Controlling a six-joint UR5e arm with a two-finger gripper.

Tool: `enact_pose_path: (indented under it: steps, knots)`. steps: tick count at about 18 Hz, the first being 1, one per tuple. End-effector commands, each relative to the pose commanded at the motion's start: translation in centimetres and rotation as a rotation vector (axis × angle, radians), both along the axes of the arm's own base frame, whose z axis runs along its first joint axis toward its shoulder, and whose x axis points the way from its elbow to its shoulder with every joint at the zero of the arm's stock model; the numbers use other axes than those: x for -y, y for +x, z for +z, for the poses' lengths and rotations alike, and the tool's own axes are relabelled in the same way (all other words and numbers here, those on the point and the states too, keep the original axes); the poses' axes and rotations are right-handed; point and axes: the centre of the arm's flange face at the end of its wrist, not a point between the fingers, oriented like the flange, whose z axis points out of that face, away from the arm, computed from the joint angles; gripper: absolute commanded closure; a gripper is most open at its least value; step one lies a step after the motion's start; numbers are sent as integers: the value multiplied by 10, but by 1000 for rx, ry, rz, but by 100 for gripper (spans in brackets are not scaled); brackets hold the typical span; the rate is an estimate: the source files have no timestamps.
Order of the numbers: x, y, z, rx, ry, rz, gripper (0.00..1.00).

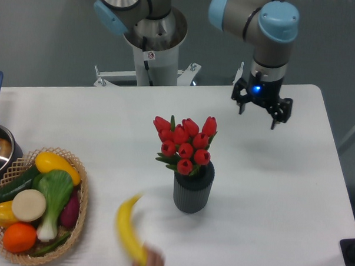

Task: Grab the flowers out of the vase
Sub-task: 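Move the open gripper toward the red tulips in the grey vase, then lower the gripper around the tulip stems above the vase and close it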

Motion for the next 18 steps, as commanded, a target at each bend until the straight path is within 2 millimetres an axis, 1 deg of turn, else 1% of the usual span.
enact_pose_path:
  steps: [1, 3, 4, 5, 7, 9, 13, 14, 16, 18]
  knots:
    - [2, 10, 0, 13, 47, 0, 0]
    - [2, 16, 12, 4, 128, -3, 0]
    - [10, 12, 15, 5, 158, 17, 0]
    - [12, 10, 18, 13, 203, 23, 0]
    - [2, 16, 21, 70, 354, 3, 0]
    - [-4, 20, 21, 118, 459, 0, 0]
    - [-11, 25, 19, 141, 499, -15, 0]
    - [-13, 30, 15, 162, 533, -25, 0]
    - [-17, 31, 16, 194, 624, -35, 0]
    - [-24, 30, 13, 219, 667, -46, 0]
